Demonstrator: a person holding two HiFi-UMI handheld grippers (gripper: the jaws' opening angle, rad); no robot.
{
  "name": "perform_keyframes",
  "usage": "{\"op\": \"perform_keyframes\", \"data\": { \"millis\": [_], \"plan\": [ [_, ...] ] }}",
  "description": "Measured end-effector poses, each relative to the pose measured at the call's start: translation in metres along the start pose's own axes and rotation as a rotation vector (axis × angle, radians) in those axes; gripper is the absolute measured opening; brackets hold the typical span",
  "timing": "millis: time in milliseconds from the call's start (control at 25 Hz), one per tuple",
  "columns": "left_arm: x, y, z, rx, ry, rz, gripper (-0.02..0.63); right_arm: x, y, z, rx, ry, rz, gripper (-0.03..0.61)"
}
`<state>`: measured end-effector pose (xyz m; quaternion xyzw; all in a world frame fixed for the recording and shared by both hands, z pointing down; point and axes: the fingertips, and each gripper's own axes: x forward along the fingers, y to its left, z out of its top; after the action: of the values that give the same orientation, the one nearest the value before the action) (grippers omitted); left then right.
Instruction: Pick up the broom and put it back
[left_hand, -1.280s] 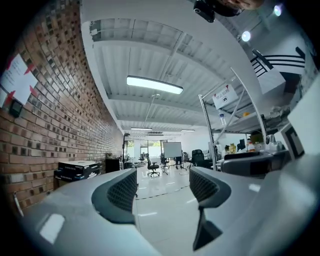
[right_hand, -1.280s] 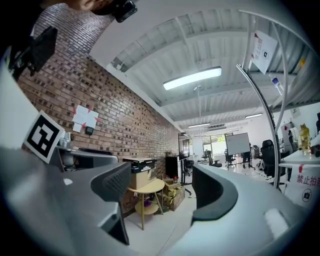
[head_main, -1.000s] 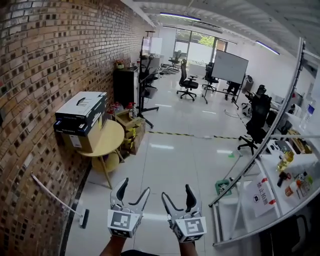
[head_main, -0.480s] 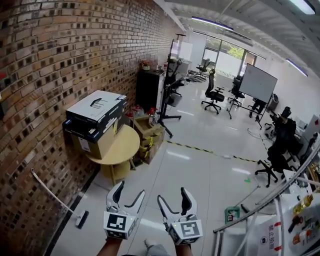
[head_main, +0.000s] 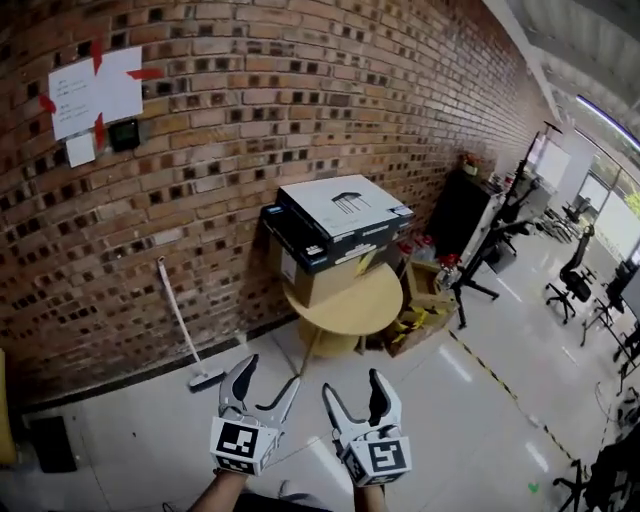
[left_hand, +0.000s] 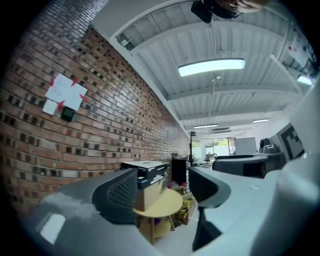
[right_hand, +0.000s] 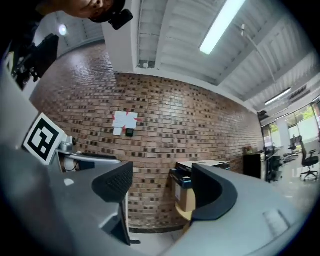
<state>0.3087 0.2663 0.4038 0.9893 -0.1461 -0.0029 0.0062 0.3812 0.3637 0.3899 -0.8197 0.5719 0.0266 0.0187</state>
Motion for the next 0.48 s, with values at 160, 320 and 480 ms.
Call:
{"op": "perform_keyframes", "data": {
  "millis": [160, 320, 480],
  "plan": [
    [-0.051, 0.069, -0.017, 0.015, 0.047, 0.264, 0.324, 0.056, 0.064, -0.031, 0.077, 0.026, 0.268, 0.360],
    [-0.115, 0.135, -0.011, 0.011, 0.072, 0.500, 0.324, 0.096, 0.149, -0.029, 0.106, 0.033, 0.502, 0.359],
    [-0.176, 0.182, -0.006, 0.012, 0.076, 0.654, 0.322, 0.117, 0.233, -0.025, 0.116, 0.043, 0.672, 0.359]
  ]
}}
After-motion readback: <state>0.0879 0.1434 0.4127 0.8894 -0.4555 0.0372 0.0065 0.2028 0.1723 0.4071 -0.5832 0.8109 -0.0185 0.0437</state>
